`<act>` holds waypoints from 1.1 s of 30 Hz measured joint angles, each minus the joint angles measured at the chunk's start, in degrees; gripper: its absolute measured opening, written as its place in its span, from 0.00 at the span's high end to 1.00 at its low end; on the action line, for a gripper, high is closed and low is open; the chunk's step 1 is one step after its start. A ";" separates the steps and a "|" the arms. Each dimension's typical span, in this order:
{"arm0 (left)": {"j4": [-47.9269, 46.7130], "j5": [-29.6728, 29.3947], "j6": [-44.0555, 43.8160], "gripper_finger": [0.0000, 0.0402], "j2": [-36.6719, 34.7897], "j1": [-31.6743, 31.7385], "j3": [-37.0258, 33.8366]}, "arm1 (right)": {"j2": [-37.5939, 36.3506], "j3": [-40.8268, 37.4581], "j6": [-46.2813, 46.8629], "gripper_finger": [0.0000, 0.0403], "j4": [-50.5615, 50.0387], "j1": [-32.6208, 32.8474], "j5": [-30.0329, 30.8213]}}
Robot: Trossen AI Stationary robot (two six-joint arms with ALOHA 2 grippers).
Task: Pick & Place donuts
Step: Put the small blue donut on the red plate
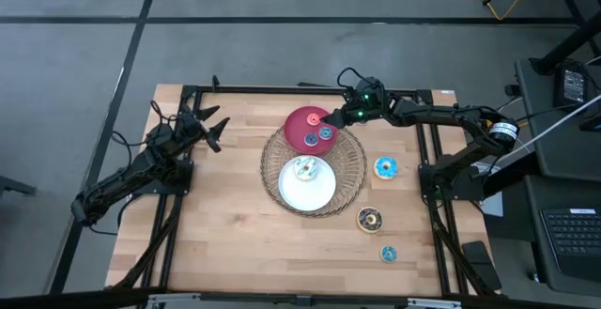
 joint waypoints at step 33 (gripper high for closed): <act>0.01 0.00 0.00 0.36 0.00 0.00 0.02 | -3.79 0.00 -15.38 0.45 -13.93 -0.42 2.81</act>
